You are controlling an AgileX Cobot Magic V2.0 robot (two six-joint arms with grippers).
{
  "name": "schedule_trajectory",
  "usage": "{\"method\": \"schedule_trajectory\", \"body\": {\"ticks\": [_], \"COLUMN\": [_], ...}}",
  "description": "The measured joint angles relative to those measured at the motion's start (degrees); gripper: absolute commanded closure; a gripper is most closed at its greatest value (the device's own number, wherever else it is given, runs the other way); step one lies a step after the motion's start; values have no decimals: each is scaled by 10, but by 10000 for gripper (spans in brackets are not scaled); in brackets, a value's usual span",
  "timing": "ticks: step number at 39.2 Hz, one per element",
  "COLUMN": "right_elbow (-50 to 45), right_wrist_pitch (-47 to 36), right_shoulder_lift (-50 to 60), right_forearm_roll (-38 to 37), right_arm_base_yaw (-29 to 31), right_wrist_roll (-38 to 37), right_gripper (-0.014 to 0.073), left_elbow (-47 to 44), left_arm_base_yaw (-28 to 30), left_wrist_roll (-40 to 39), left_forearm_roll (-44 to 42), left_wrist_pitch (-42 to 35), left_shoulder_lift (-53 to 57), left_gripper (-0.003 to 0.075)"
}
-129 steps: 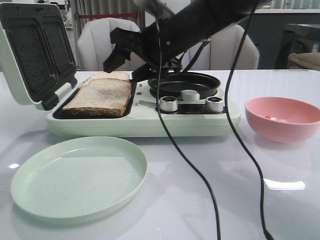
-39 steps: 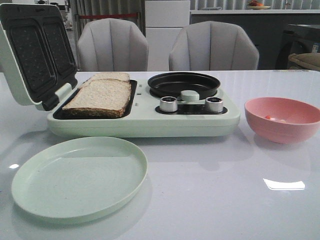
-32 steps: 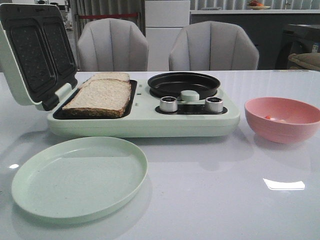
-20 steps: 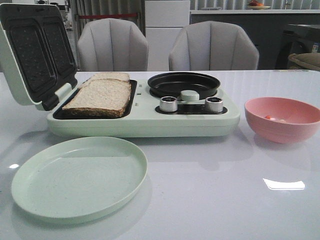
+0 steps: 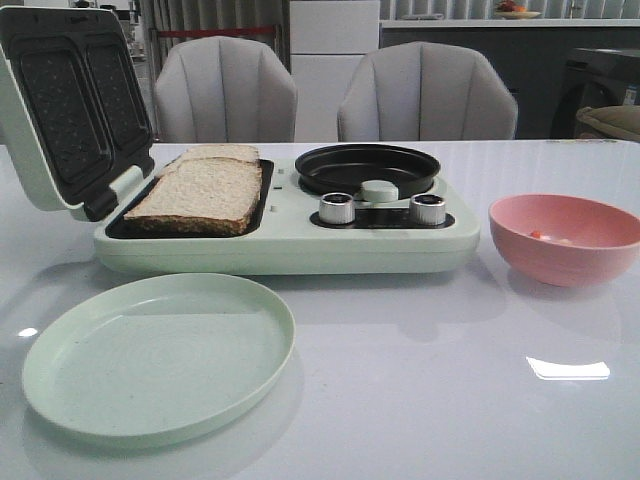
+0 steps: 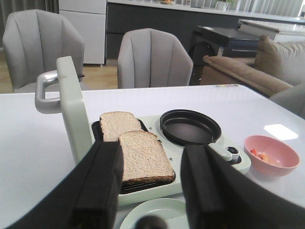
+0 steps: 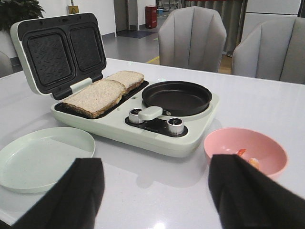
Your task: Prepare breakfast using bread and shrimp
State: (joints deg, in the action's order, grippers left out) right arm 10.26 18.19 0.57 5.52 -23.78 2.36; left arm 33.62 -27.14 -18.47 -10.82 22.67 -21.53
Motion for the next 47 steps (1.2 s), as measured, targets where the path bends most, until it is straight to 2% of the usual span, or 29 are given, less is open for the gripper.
{"method": "schedule_trajectory", "body": {"ticks": [9, 13, 21, 30, 34, 38, 47], "right_elbow": [0, 0, 0, 0, 0, 0, 0], "right_wrist_pitch": [0, 0, 0, 0, 0, 0, 0], "right_shoulder_lift": [0, 0, 0, 0, 0, 0, 0], "right_forearm_roll": [0, 0, 0, 0, 0, 0, 0], "right_arm_base_yaw": [0, 0, 0, 0, 0, 0, 0], "right_wrist_roll": [0, 0, 0, 0, 0, 0, 0], "right_gripper": [33, 33, 33, 33, 33, 33, 33], "left_elbow": [93, 139, 223, 269, 282, 295, 322], "left_arm_base_yaw": [0, 22, 127, 255, 296, 330, 404], "left_wrist_roll": [-6, -8, -9, -9, 11, 62, 257], "left_forearm_roll": [-21, -3, 70, 123, 183, 275, 560], "left_wrist_pitch": [-17, -20, -13, 13, 31, 39, 93], "left_shoulder_lift": [-175, -239, -329, -412, -455, -499, -599], "left_gripper": [357, 357, 357, 357, 357, 357, 357]}}
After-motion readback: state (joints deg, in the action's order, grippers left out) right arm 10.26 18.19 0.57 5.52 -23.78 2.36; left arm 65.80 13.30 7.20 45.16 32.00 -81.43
